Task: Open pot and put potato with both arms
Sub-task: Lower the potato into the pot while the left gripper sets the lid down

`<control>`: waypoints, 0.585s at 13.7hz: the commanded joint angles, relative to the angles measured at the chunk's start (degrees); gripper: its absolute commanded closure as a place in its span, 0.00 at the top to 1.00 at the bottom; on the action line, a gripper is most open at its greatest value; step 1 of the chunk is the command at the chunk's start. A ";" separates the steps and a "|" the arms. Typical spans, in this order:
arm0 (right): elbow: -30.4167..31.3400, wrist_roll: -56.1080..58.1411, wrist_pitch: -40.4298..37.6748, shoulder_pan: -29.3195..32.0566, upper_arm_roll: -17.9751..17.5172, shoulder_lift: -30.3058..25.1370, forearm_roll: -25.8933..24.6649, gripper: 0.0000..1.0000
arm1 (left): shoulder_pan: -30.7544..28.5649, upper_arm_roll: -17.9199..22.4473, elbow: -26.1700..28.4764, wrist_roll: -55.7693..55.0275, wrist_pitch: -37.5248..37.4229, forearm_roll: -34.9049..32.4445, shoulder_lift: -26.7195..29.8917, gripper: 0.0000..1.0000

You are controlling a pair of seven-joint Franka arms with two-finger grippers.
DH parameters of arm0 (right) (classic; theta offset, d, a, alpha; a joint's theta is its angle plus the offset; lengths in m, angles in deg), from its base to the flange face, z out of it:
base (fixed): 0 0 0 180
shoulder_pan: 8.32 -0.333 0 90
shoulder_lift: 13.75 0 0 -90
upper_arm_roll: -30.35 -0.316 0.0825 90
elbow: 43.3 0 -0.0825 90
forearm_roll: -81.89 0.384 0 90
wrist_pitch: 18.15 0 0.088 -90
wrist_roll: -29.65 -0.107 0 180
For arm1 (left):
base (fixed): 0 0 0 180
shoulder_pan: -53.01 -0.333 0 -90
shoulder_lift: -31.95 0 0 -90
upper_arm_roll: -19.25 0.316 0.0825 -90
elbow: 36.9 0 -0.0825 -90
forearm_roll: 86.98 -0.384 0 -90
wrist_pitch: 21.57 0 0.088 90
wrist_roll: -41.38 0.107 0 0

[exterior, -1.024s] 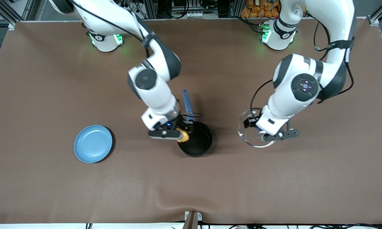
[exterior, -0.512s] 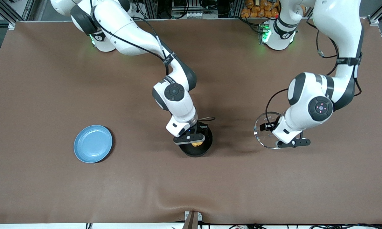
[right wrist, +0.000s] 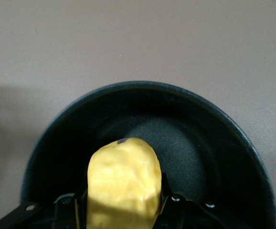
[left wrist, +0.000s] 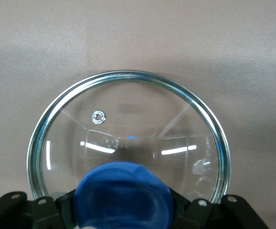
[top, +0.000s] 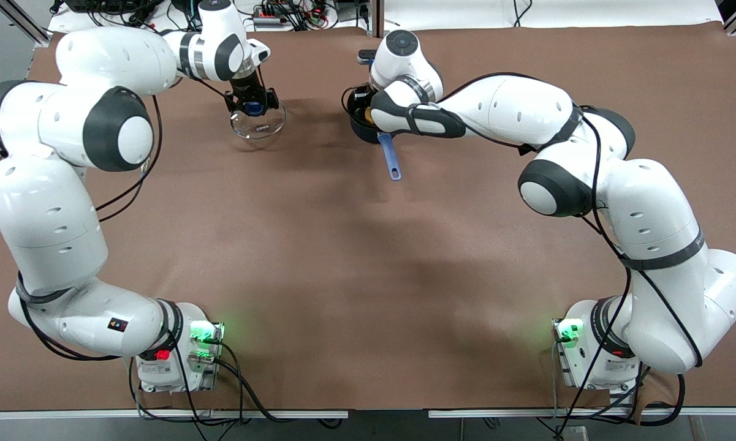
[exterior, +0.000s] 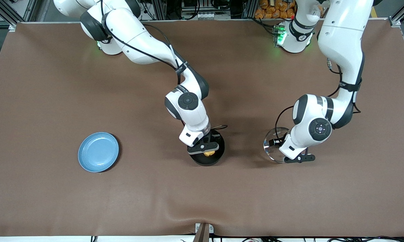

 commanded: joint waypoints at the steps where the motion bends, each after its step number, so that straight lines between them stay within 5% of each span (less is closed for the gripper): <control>1: -2.62 0.04 0.93 -0.83 0.70 2.53 -1.20 0.00 | -0.02 0.08 0.06 0.86 0.22 -2.49 0.09 0.21; 3: -2.71 -0.04 1.47 -0.92 0.70 3.06 -1.20 0.00 | -0.89 0.07 0.06 0.86 1.18 -3.11 -0.36 0.29; 5: -2.71 -0.13 1.55 -0.92 0.70 3.24 -1.20 0.00 | -0.90 0.07 0.06 1.73 1.71 -3.12 -0.79 0.78; 6: -2.71 -0.22 1.64 -0.92 0.61 3.50 -1.20 0.00 | -0.90 0.07 0.06 2.00 1.80 -3.12 -0.88 0.89; 8: -2.71 -0.22 2.00 -1.01 0.61 3.68 -1.20 0.00 | -0.90 0.07 0.06 2.00 1.97 -3.12 -0.97 0.89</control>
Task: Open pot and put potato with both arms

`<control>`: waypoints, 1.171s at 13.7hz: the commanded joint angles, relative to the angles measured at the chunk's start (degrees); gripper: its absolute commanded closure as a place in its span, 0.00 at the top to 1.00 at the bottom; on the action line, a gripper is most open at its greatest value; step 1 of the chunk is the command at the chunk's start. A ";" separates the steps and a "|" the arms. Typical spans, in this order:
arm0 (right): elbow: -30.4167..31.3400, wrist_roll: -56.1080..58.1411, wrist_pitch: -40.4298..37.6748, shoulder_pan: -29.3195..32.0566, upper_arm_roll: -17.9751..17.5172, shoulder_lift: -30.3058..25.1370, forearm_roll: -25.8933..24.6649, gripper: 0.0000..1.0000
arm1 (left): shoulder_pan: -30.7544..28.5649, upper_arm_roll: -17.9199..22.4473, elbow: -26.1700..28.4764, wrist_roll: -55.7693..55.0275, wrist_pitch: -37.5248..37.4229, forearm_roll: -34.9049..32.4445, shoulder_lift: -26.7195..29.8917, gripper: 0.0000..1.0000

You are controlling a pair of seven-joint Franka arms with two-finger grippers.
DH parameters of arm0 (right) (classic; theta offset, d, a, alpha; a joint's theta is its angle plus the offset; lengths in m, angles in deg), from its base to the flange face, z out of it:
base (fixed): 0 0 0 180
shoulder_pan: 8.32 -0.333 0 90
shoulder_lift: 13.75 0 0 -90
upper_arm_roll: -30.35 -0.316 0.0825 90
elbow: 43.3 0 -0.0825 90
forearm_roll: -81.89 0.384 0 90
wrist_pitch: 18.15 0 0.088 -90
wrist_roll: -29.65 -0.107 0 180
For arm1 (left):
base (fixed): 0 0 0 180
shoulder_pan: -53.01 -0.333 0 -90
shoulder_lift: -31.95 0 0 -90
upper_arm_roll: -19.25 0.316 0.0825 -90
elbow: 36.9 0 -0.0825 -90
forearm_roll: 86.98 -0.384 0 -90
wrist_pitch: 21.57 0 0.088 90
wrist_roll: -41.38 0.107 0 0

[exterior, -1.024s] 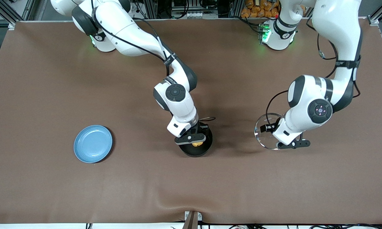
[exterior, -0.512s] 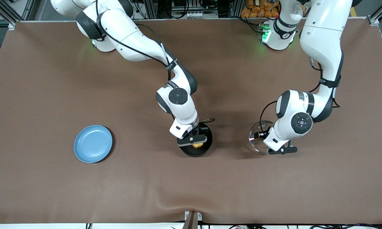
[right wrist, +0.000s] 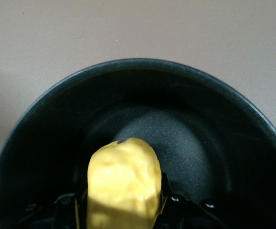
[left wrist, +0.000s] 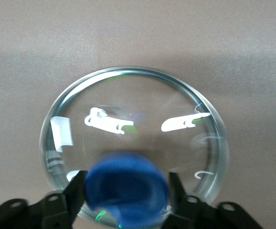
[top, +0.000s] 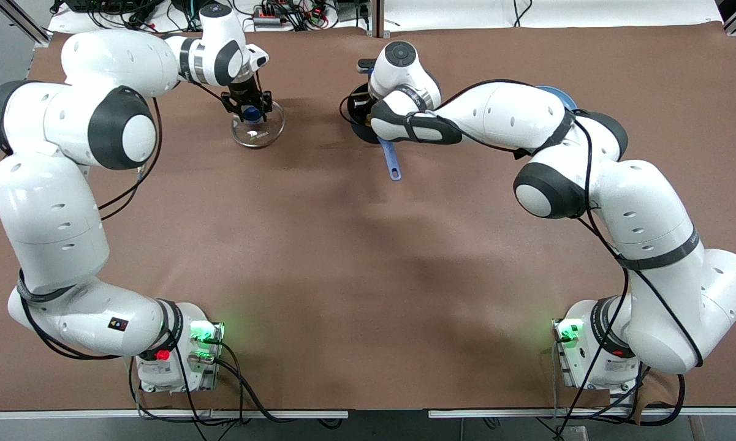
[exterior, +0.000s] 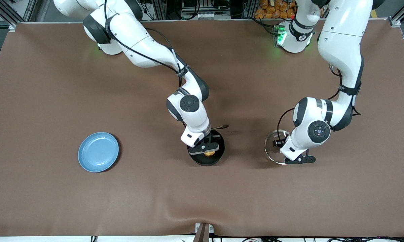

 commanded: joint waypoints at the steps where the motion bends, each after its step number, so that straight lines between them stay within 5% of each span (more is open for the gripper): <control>1: -2.59 -0.25 0.10 -0.69 0.60 1.70 -1.10 0.04 | -0.19 -0.10 0.06 0.63 0.88 -1.09 0.14 0.89; 3: -2.59 -0.16 0.01 -0.60 0.69 1.61 -1.10 0.33 | -0.19 -0.10 0.15 0.72 0.79 -1.09 0.41 0.89; 5: -2.94 -0.07 -0.25 -0.60 1.04 1.44 -1.01 0.95 | -0.36 -0.10 0.06 1.76 -1.48 -1.09 3.11 0.89; 9: -2.86 0.46 -1.13 -0.25 1.92 -0.93 -1.10 1.00 | -0.80 -0.01 -0.20 1.69 -7.37 -1.09 11.81 1.00; 16: -2.86 0.28 -16.39 0.28 3.93 -10.93 -0.92 1.00 | -2.12 0.16 -3.17 1.95 -22.55 -1.09 26.93 1.00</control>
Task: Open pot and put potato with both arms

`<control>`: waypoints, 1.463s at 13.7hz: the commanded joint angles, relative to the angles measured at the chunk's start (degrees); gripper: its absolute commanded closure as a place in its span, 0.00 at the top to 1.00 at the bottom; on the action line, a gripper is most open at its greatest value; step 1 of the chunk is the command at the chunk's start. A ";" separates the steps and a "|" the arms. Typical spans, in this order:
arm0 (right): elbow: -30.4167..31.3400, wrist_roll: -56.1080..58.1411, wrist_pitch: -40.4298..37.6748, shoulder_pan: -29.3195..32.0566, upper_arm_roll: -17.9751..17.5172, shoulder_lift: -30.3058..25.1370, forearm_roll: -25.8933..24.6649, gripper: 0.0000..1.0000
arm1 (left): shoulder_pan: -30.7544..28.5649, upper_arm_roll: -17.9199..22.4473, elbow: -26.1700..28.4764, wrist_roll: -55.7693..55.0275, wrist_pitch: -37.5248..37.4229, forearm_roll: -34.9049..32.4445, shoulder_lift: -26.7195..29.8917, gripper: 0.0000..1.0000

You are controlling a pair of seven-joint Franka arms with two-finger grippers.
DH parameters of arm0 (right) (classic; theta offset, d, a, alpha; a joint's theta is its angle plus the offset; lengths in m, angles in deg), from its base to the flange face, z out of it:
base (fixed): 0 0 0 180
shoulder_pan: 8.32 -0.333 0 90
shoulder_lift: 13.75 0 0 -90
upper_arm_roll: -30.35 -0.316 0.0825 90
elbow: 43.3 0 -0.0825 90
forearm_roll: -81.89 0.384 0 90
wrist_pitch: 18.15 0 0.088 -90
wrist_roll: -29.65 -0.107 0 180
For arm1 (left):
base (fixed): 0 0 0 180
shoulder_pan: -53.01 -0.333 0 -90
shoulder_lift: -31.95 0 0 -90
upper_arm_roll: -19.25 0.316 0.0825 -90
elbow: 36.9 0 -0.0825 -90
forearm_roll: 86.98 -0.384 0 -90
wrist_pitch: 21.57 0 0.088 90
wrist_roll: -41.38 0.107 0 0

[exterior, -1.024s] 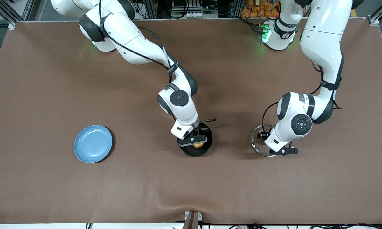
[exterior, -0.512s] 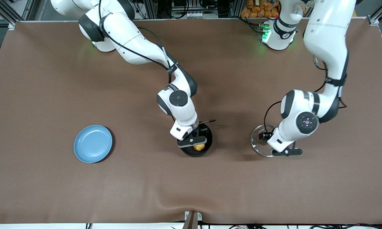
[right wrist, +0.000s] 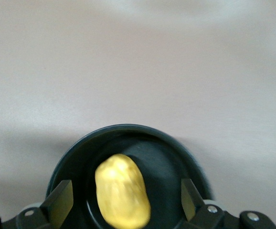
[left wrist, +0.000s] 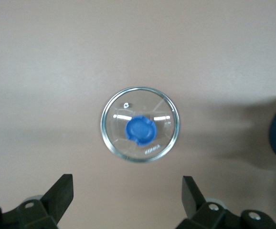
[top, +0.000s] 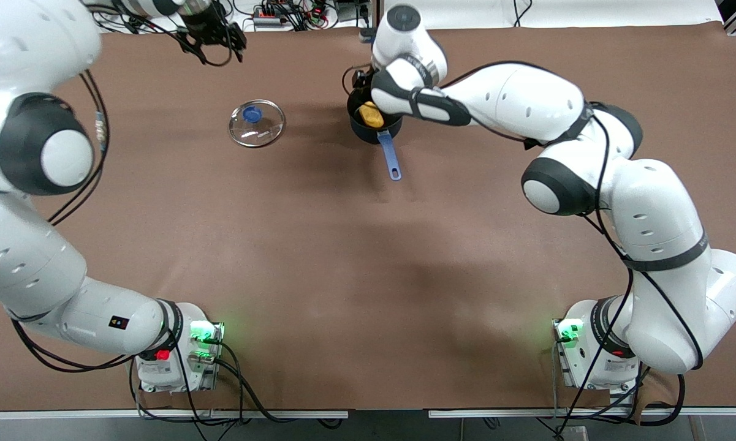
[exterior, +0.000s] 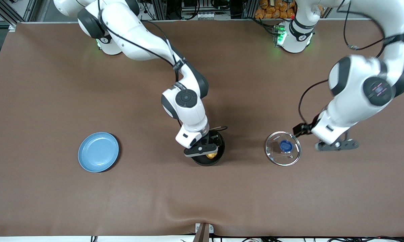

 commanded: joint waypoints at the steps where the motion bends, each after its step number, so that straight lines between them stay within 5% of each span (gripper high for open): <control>1: 1.69 -0.09 -6.59 0.70 1.57 -6.43 -0.73 1.00 | -0.52 -0.16 -2.64 0.68 -8.79 -1.09 5.48 1.00; 7: 2.48 -0.27 -25.12 9.57 2.37 -17.69 0.24 1.00 | -1.74 -0.34 -13.81 1.03 -21.31 -1.00 7.25 1.00; 10: 4.92 2.70 -28.40 13.97 2.02 -21.90 0.32 1.00 | -2.02 -0.34 -13.91 1.03 -21.49 -0.82 8.04 1.00; 18: 23.73 20.55 -28.23 26.09 1.93 -37.37 0.41 1.00 | -3.07 -0.25 -13.47 0.77 -21.49 -0.12 10.59 1.00; 20: 27.68 23.19 -28.14 29.08 2.11 -41.15 5.30 1.00 | -7.52 -2.95 -10.33 1.73 -20.53 1.62 13.38 1.00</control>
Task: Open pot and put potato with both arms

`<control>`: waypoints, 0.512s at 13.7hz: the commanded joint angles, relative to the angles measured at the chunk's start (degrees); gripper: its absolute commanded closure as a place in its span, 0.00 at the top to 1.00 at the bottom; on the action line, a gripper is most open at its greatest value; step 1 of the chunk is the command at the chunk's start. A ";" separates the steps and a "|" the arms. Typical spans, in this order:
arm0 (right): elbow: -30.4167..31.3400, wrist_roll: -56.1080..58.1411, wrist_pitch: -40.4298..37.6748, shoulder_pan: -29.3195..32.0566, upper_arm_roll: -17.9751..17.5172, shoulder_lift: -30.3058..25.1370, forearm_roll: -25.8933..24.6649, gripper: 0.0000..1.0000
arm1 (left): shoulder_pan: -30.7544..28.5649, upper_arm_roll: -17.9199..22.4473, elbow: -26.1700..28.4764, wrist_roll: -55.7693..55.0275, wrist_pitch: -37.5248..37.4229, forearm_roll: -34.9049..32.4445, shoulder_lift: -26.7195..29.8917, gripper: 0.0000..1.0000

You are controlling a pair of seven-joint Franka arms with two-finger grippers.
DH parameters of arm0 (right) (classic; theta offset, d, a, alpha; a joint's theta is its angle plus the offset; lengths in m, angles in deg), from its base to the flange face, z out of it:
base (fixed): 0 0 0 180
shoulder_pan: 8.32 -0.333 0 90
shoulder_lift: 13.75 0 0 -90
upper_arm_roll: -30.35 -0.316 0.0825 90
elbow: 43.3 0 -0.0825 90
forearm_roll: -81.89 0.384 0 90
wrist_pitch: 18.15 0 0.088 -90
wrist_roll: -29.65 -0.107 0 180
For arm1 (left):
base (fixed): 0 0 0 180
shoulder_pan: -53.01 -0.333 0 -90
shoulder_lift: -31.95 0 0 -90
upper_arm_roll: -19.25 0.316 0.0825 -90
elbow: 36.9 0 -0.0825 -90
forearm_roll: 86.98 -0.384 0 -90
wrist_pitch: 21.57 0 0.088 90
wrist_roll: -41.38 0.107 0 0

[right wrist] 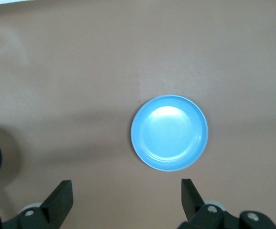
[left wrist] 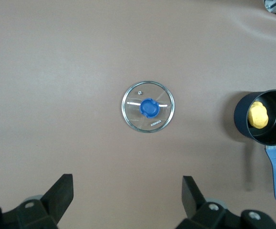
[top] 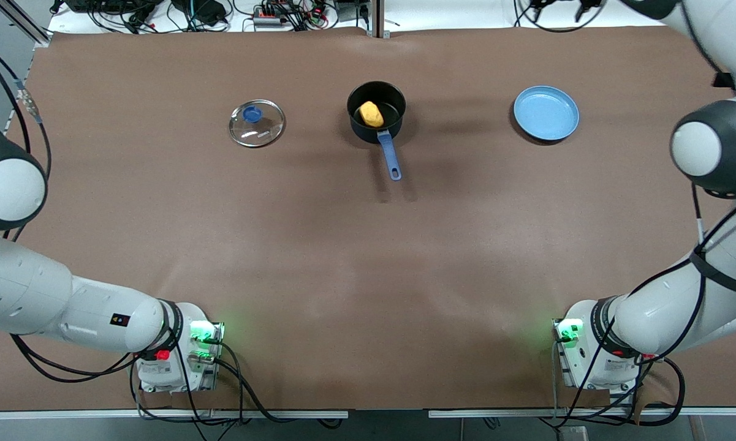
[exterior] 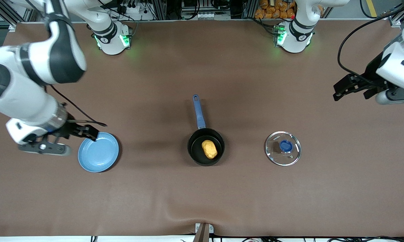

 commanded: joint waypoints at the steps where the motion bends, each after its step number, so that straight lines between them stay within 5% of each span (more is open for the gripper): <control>1: 9.72 4.94 1.59 4.71 -1.11 -8.25 5.10 1.00 | -8.32 -5.92 3.51 3.76 0.52 2.98 4.11 1.00; 3: 12.81 7.41 2.04 5.95 -0.93 -12.03 5.11 1.00 | -12.04 -10.16 4.31 4.48 0.61 3.08 4.82 1.00; 7: 17.03 7.42 1.95 5.95 -0.75 -16.96 3.36 1.00 | -10.47 -9.39 6.78 4.48 2.46 2.82 7.46 1.00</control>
